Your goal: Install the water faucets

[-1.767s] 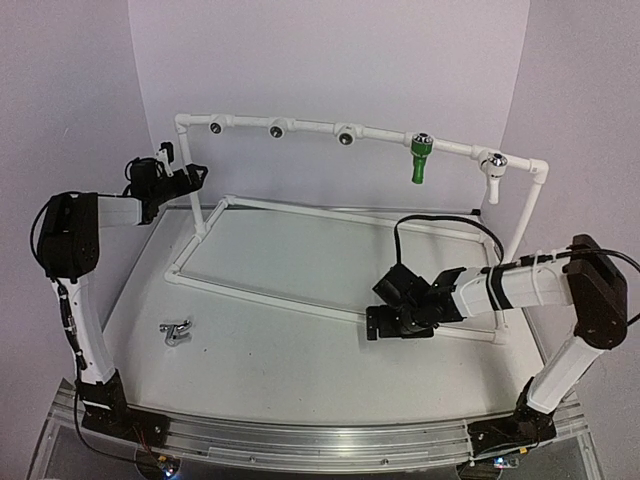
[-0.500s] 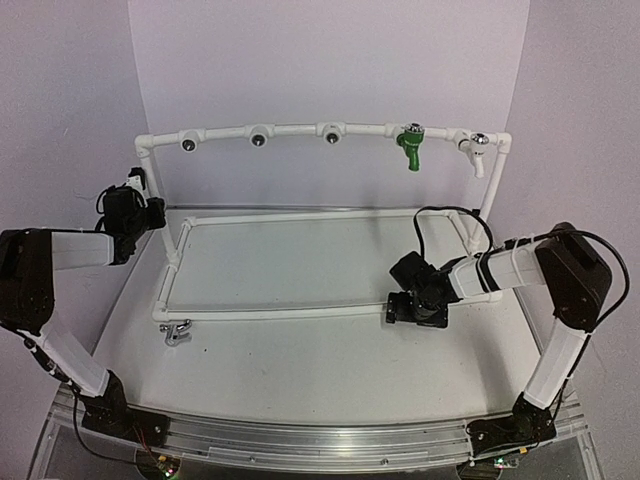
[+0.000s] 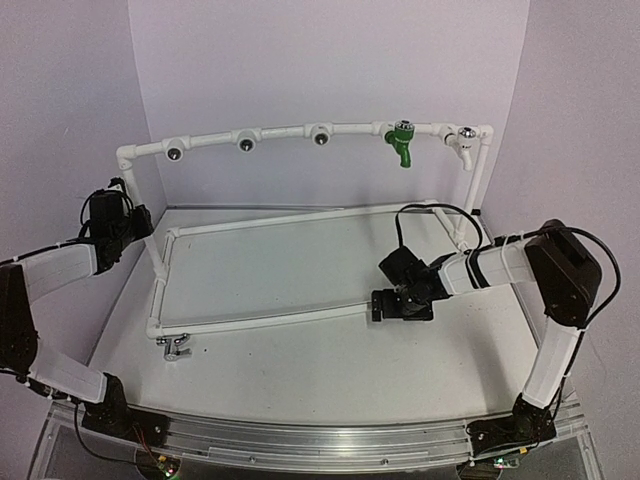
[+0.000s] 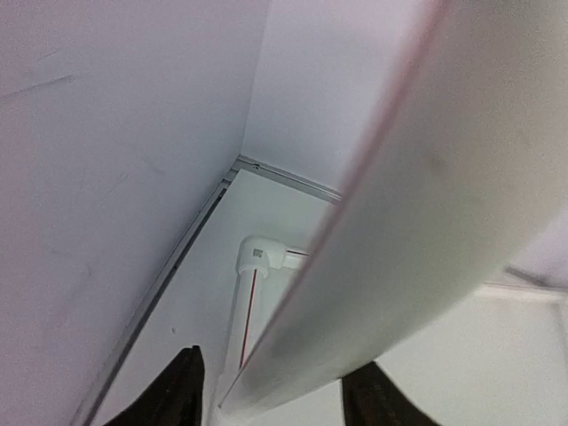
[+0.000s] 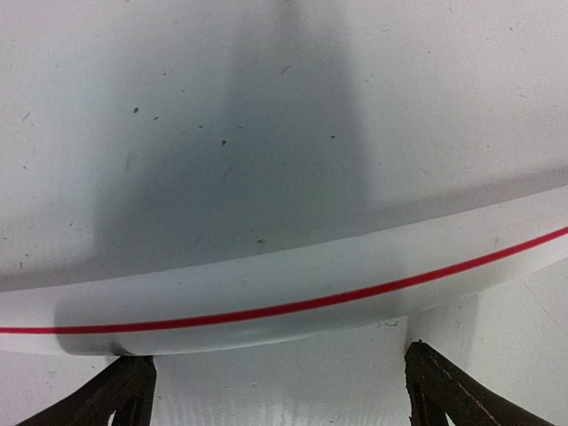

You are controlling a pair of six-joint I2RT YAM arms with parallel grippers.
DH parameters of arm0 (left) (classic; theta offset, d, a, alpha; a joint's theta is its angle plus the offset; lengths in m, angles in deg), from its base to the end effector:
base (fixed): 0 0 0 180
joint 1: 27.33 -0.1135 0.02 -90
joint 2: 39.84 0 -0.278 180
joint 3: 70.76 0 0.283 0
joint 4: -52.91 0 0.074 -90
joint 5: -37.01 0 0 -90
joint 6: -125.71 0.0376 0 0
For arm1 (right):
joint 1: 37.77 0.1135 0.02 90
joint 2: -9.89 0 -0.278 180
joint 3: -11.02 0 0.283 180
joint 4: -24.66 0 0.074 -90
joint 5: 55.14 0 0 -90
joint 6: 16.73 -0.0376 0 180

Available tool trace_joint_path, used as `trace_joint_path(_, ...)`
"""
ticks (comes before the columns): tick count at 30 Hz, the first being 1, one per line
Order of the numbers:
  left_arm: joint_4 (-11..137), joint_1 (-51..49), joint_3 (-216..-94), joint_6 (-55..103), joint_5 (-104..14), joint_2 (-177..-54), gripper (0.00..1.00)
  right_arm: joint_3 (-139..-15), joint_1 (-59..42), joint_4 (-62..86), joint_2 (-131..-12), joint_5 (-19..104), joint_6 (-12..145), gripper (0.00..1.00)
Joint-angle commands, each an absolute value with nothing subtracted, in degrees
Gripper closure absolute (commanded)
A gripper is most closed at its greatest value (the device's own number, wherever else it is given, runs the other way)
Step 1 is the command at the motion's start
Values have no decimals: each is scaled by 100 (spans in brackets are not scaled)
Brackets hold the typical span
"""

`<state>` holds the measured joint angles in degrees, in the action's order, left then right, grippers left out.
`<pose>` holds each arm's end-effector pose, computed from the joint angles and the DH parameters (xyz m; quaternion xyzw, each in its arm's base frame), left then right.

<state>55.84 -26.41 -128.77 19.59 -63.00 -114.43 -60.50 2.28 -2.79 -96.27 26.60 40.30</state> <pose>0.3221 0.0014 0.2637 -0.1575 0.7998 -0.0147 0.5791 0.2961 0.2418 0.1214 -0.0424 0.9672 0.0869 0.2349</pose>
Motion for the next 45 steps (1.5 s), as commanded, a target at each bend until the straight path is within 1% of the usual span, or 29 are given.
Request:
trace_joint_path(1, 6898, -2715, -13441, 571, -6017, -10819, 24, -6032, 336, 136, -9135, 2904, 4145, 2)
trace_joint_path(5, 8206, -2715, -13416, 17, -5377, -10627, 23, -5906, 352, 187, -8891, 2967, 4130, 2)
trace_joint_path(9, 9227, -2658, -13054, -421, -5115, -10309, 23, -5860, 370, 447, -8886, 3136, 4039, 2)
trace_joint_path(10, 9416, -2542, -12949, -704, -5161, -10244, 21, -5886, 379, 491, -8922, 3202, 4017, 2)
trace_joint_path(12, 9794, -1813, -12729, -1285, -5862, -10123, 12, -5985, 397, 571, -9028, 3361, 3982, 2)
trace_joint_path(14, 10046, -951, -12523, -2045, -6740, -10092, 10, -6108, 436, 632, -9141, 3436, 3967, 2)
trace_joint_path(16, 10314, -322, -12378, -2798, -7286, -10302, 12, -6243, 474, 645, -9251, 3445, 3961, 2)
trace_joint_path(17, 10507, -162, -12328, -3177, -7401, -10475, 13, -6297, 491, 645, -9275, 3509, 3956, 2)
trace_joint_path(22, 11058, 567, -12158, -4003, -7384, -11255, 18, -6334, 546, 647, -9246, 3634, 3956, 2)
trace_joint_path(28, 11297, 901, -12062, -4211, -7234, -11479, 19, -6209, 547, 645, -9197, 3599, 3936, 2)
trace_joint_path(31, 11200, 897, -11843, -4370, -7075, -11494, 24, -6216, 551, 645, -9186, 3635, 3908, 2)
trace_joint_path(35, 10368, 897, -11729, -3758, -6800, -11587, 26, -6263, 556, 642, -9146, 3586, 3981, 2)
trace_joint_path(36, 10188, 895, -11708, -3646, -6696, -11678, 28, -6274, 556, 636, -9134, 3573, 4001, 2)
trace_joint_path(37, 10110, 889, -11720, -3559, -6619, -11777, 32, -6283, 555, 626, -9111, 3560, 4012, 2)
trace_joint_path(40, 10044, 888, -11865, -3332, -6454, -12076, 52, -6277, 555, 601, -9016, 3542, 4033, 2)
trace_joint_path(42, 10003, 896, -11913, -3211, -6335, -12183, 60, -6246, 556, 593, -8951, 3523, 4033, 2)
trace_joint_path(43, 9984, 899, -11930, -3140, -6270, -12196, 66, -6230, 556, 592, -8917, 3508, 4035, 2)
trace_joint_path(45, 9912, 906, -11959, -2947, -6110, -12175, 75, -6186, 555, 592, -8843, 3487, 4026, 2)
